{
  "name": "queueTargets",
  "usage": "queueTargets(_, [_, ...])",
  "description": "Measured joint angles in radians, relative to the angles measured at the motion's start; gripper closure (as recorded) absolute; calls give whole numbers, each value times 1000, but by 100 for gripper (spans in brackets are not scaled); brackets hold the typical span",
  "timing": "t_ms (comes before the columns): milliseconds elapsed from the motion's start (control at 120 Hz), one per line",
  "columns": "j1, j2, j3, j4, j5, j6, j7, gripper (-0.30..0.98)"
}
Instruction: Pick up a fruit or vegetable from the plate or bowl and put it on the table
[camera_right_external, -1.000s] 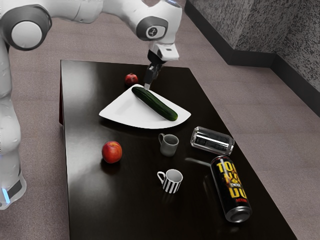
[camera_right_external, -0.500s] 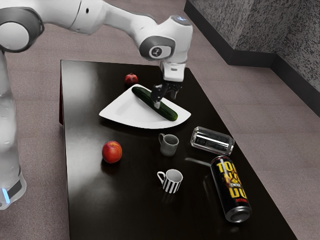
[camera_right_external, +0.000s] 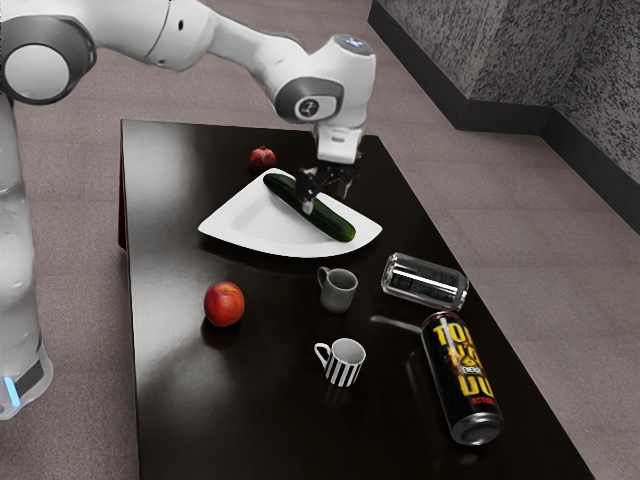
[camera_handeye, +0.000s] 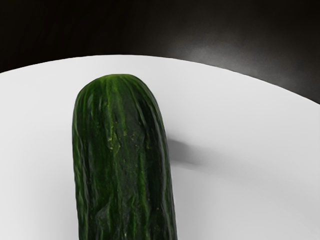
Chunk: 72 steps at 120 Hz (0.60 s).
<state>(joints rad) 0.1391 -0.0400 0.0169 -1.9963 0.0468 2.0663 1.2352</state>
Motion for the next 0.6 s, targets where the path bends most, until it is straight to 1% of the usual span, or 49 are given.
queueTargets(292, [23, -4, 31, -46, -5, 23, 35, 0])
queueTargets(508, [36, 14, 32, -61, -5, 49, 52, 0])
queueTargets(567, [33, 23, 32, -61, -5, 57, 56, 3])
queueTargets(600, [31, 27, 32, -61, -6, 61, 58, 7])
